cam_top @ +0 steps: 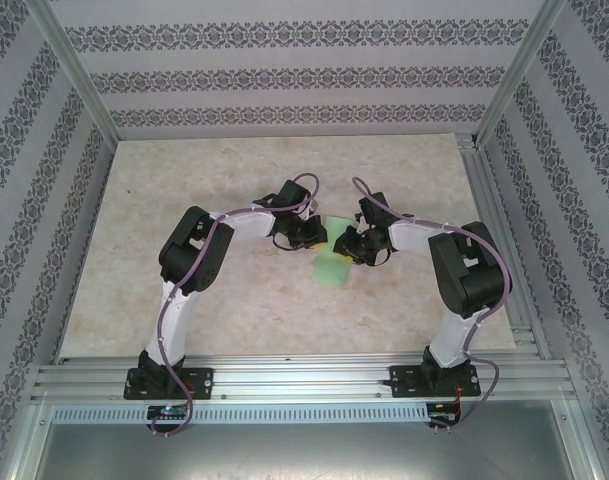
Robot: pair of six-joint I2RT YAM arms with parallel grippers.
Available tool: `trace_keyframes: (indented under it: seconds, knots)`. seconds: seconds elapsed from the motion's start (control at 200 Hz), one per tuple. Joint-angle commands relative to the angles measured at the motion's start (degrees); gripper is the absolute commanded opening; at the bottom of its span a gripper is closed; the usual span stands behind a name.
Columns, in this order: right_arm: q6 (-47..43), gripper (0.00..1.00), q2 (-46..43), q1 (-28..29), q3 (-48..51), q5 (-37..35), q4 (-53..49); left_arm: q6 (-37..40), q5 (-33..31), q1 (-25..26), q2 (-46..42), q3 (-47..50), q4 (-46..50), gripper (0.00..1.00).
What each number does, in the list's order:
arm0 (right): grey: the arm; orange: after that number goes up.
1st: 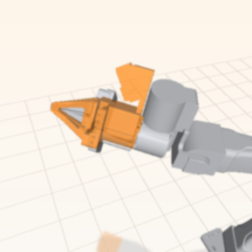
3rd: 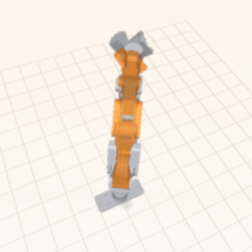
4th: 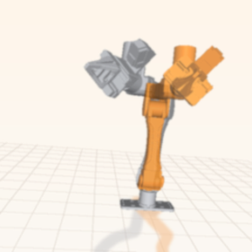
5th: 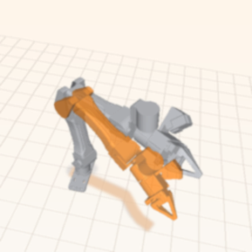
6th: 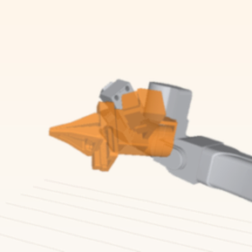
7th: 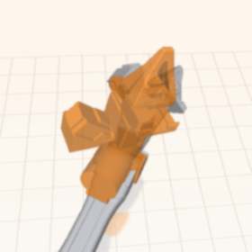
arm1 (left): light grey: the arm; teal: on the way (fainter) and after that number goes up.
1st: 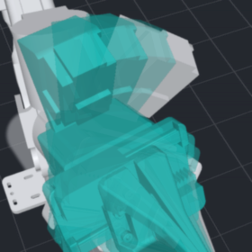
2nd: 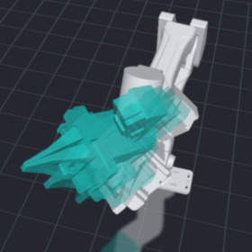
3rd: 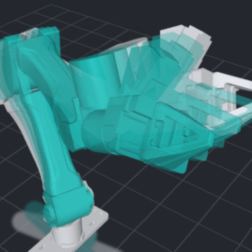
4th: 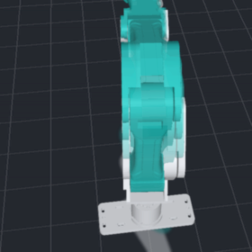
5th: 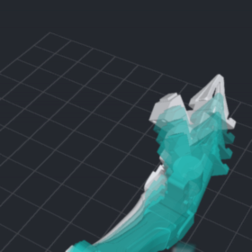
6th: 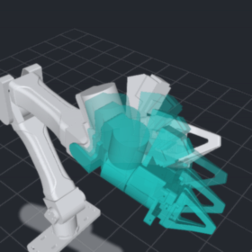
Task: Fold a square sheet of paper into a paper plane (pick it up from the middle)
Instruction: Fold the square sheet of paper in half at the center of the table.
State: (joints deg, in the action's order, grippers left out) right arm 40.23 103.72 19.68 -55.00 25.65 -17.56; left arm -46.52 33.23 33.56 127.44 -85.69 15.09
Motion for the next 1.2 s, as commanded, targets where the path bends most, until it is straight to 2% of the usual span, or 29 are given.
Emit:
trace_keyframes:
  seconds: [0.0, 0.265, 0.435, 0.659, 0.899, 1.029, 1.194]
  knots:
    - [-1.5, 0.27, 2.3, -0.5, 0.8, -2.3, -0.2, 1.6, -1.1, 0.9, 2.4, -0.6, 2.9, 0.10]
    - [-1.8, 0.29, -2.5, -0.6, 0.6, -2.3, -2.1, 1.7, -0.9, 0.9, 2.3, -0.6, 3.2, 0.10]
    - [-1.1, 0.30, -6.9, -0.6, 1.6, 1.1, 0.1, 1.8, -1.1, 0.9, 2.2, -0.6, 3.4, 0.10]
    - [0.1, 0.30, -5.8, -0.6, 6.0, 3.7, 3.7, 2.0, -0.9, 0.9, 2.3, -0.7, 3.5, 0.10]
    - [-1.2, 0.30, -3.5, -0.7, 8.4, 0.3, 1.8, 1.9, -1.0, 0.9, 2.4, -0.6, 3.4, 0.10]
    - [-1.9, 0.30, -6.0, -0.7, 7.2, 0.4, 0.1, 1.9, -1.0, 1.0, 2.4, -0.6, 3.5, 0.10]
    - [-0.5, 0.31, -10.9, -0.1, 8.1, 4.2, 2.2, 2.0, -0.8, 1.0, 2.4, -0.8, 3.6, 0.10]
